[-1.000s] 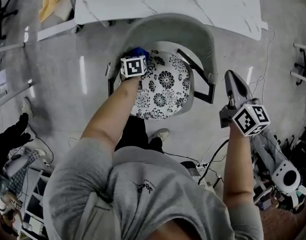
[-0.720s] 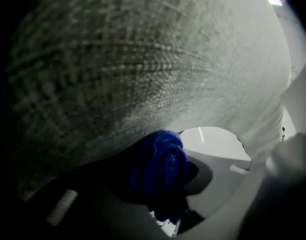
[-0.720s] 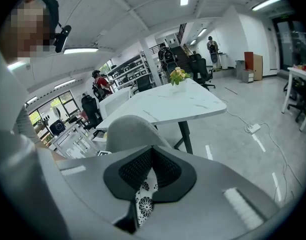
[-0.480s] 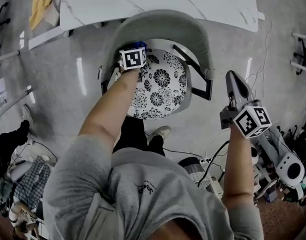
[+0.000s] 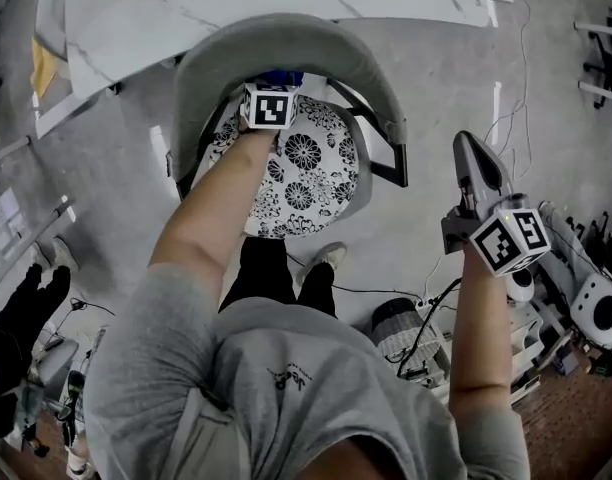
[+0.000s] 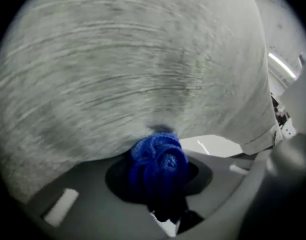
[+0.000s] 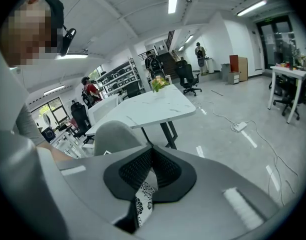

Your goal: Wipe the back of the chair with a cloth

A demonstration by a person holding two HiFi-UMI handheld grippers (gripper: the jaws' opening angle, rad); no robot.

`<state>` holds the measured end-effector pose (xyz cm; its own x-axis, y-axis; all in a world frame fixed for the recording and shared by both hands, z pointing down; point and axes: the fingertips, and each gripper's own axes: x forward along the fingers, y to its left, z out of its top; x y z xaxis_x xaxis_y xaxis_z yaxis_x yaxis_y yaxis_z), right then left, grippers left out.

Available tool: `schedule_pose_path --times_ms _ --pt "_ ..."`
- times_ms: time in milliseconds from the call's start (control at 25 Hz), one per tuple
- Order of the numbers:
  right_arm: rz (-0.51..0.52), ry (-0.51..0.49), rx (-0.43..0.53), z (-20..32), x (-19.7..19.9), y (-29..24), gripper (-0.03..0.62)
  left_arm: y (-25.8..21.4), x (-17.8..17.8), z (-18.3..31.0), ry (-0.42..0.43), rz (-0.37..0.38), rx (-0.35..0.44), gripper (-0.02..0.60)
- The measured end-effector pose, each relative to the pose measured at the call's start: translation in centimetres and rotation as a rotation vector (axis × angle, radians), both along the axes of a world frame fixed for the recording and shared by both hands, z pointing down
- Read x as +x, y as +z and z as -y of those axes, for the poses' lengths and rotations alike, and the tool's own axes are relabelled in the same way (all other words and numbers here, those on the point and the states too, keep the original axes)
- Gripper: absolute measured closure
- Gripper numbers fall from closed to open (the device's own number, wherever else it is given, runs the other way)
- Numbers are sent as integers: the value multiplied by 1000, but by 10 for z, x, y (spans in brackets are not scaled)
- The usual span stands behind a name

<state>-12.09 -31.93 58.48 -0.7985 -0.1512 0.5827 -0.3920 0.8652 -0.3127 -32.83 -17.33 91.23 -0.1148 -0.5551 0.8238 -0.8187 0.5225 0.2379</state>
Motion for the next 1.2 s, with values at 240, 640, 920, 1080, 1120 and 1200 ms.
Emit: schedule_pose_path --times_ms 240,640,920,1080,1120,1200 --pt "-6 53 0 11 29 -2 591 -2 37 50 165 14 39 411" --pt "-17 81 37 12 64 -15 591 -10 120 100 553 71 73 411" --pt "2 98 58 -2 82 -25 591 -20 163 95 833 170 92 409" --pt "24 124 61 -13 102 -40 591 -41 141 58 741 161 50 408" --pt "33 131 61 -17 108 -45 591 -49 135 45 699 148 43 408" --pt "54 139 63 -22 121 -55 591 -72 126 20 638 130 43 408"
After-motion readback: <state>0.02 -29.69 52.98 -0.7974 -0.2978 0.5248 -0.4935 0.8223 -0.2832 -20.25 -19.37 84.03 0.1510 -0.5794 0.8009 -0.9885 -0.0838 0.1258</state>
